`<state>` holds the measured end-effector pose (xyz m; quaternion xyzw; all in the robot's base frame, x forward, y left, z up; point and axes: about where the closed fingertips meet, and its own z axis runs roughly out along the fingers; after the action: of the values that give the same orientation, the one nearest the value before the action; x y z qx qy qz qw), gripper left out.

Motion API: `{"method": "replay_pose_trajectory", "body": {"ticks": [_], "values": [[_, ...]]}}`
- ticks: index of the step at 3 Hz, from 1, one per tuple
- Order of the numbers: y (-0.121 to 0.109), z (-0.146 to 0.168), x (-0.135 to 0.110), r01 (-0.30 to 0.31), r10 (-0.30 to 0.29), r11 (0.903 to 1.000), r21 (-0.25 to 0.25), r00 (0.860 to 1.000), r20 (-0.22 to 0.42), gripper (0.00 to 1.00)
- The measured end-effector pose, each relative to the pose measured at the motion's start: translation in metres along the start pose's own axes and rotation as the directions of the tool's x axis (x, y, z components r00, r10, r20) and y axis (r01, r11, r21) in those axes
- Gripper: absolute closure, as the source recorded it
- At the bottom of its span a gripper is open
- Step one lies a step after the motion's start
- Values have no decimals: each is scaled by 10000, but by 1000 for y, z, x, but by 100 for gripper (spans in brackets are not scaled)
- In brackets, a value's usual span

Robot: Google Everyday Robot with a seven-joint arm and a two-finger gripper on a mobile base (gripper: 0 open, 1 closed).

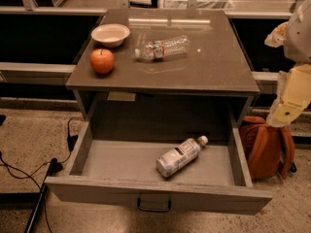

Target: Pick blue plastic bottle from top drawer and place on counter

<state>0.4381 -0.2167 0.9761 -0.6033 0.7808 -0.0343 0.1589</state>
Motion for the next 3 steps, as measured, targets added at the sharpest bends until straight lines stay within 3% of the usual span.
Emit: {"method": "replay_pose_trajectory", "body": {"ticks": [1, 2, 3], "values": [[0, 0, 0, 0, 0, 10000, 0, 10000, 0, 0], [3, 20, -7, 304, -304, 9995, -1, 9995, 75, 0], [26, 83, -42, 1831, -1827, 9831, -57, 9824, 401, 0]]}}
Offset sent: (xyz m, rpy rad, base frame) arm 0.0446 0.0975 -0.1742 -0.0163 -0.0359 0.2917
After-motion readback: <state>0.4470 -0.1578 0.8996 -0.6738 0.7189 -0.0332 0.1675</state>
